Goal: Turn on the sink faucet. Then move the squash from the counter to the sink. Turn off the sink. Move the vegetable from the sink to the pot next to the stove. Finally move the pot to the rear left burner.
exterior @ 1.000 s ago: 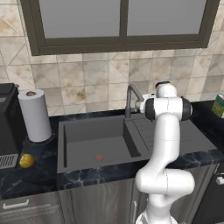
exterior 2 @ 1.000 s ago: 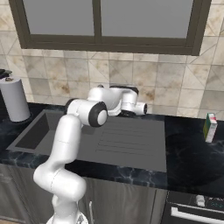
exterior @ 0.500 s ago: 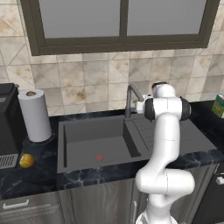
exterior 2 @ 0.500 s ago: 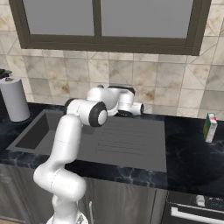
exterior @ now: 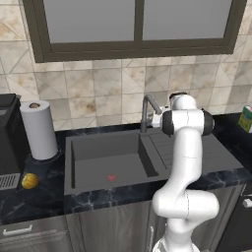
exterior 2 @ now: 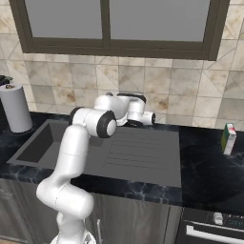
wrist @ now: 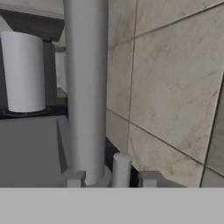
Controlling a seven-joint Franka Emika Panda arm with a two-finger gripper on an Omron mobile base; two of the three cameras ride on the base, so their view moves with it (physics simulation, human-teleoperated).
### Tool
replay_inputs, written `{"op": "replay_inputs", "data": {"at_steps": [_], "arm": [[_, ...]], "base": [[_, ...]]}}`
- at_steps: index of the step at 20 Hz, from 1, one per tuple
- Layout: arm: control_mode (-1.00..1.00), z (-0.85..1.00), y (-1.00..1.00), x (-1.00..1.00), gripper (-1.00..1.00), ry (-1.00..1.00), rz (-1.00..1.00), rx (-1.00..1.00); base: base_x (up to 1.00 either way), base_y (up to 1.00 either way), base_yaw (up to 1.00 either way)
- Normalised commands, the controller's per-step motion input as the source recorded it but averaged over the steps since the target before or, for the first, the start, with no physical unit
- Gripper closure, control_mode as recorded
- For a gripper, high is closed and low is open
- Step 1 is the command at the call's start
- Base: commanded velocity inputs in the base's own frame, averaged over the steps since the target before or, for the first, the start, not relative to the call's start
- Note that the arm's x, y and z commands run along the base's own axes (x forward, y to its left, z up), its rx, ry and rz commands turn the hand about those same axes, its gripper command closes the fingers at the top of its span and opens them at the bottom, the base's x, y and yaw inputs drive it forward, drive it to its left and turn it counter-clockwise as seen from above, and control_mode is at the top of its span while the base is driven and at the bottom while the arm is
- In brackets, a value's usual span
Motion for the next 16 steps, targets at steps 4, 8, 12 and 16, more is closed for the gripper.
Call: {"op": "replay_inputs", "data": {"at_steps": [4,8,12,16], "arm": [[-1.0,0.0,0.0,0.06,1.0,0.0,0.0,0.04],[-1.0,0.0,0.0,0.01,1.0,0.0,-0.04,0.01],[-1.0,0.0,-0.02,0.0,1.0,0.0,-0.11,0.0],[-1.0,0.0,-0.05,0.0,1.0,0.0,-0.17,0.0]], "base": [[0.0,0.0,0.0],[0.0,0.0,0.0],[0.0,0.0,0.0],[0.0,0.0,0.0]]}}
